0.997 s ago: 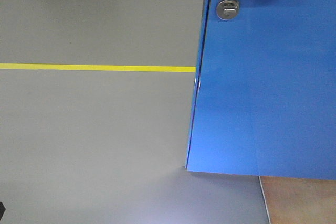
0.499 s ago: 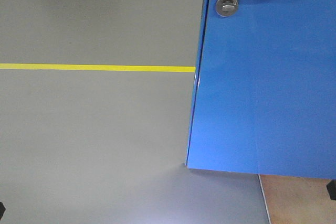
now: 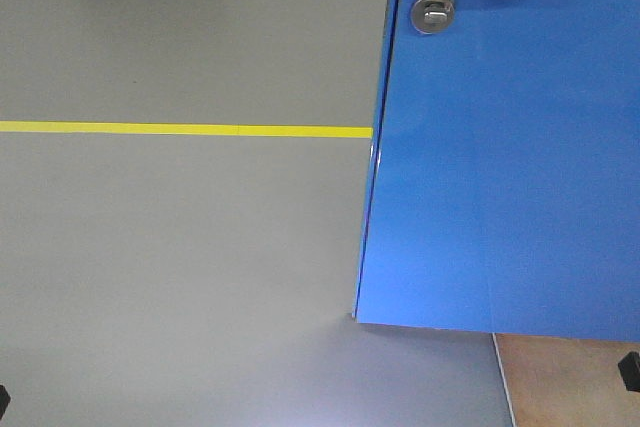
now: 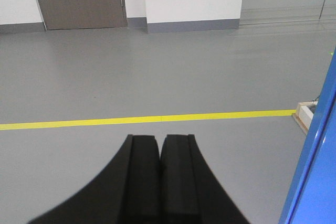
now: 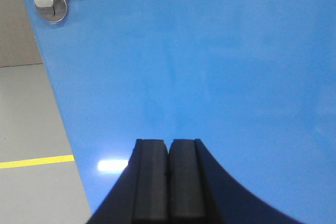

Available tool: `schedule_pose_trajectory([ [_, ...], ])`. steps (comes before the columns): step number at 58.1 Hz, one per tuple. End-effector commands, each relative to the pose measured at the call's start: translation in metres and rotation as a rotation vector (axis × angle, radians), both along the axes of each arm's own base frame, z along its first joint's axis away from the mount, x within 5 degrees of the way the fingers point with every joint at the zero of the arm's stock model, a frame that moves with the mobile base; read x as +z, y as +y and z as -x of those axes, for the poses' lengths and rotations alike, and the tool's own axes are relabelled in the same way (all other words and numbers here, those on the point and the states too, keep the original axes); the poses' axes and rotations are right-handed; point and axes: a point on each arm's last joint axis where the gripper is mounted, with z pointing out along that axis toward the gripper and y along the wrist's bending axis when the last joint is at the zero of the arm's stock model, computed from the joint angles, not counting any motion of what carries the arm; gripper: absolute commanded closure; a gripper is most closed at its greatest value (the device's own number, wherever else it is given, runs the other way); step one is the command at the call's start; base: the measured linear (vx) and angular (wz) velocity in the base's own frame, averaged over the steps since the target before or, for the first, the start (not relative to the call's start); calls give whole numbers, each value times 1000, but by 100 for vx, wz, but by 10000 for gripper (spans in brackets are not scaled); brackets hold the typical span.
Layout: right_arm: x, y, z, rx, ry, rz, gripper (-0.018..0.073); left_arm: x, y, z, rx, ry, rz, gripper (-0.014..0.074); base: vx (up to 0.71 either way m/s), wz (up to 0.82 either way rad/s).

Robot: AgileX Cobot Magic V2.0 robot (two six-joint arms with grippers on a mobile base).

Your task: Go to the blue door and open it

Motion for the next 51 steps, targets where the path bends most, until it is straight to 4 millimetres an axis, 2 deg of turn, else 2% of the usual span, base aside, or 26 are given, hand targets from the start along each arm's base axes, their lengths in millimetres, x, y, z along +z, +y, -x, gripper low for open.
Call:
schedule_pose_trajectory([
  [1, 7, 0, 0, -1, -84, 8, 551, 19, -1, 1, -5, -129, 12, 524, 0, 0],
  [51, 7, 0, 0, -1, -86, 9, 551, 19, -1, 1, -5, -129, 12, 524, 0, 0],
])
